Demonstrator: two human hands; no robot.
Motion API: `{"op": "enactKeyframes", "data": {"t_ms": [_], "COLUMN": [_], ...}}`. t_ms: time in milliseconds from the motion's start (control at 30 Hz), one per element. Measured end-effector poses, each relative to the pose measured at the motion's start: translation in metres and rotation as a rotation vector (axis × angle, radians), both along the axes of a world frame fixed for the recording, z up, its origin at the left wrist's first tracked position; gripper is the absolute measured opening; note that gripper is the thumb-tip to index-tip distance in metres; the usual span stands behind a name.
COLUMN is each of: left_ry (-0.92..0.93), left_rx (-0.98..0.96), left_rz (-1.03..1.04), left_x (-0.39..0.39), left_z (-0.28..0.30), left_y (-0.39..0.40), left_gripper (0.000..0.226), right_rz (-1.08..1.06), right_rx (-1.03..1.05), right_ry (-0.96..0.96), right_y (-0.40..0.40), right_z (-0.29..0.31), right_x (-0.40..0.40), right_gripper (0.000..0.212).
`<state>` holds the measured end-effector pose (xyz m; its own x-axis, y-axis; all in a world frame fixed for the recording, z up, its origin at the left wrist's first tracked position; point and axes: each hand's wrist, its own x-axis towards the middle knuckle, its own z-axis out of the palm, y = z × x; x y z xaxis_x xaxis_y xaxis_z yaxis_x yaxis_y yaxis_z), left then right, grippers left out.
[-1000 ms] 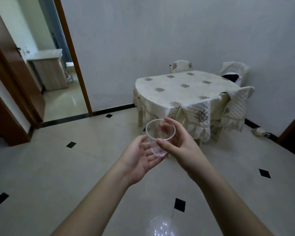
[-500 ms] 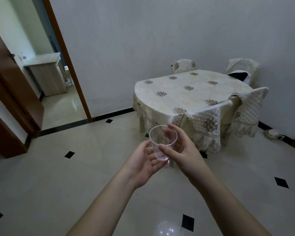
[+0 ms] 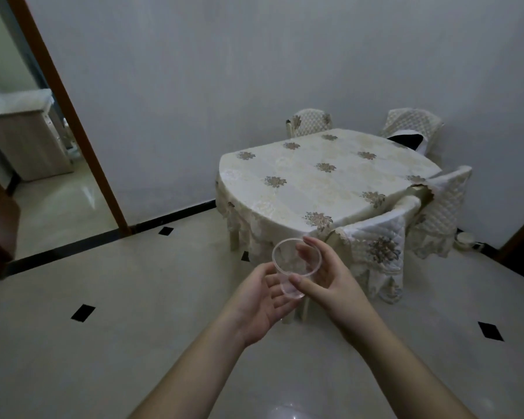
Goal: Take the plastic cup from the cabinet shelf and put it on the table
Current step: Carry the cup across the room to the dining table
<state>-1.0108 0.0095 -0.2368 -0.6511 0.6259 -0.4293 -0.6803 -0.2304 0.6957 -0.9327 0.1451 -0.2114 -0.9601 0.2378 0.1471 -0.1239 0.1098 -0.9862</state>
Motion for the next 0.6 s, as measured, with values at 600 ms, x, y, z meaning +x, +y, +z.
{"op": "enactKeyframes", "data": {"t_ms": [600], "left_ry": [-0.090], "left_rx": [-0.090], "left_rz": [-0.045], "left_x": [-0.162], "left_z": [-0.017], "left_y": [0.190], "left_gripper": [0.038], "right_rz": [-0.050], "right_rx": [-0.085], "right_ry": [-0.045], "right_y": [0.184], "right_z": [-0.040], "right_x": [-0.162], "right_gripper": [0.066]}}
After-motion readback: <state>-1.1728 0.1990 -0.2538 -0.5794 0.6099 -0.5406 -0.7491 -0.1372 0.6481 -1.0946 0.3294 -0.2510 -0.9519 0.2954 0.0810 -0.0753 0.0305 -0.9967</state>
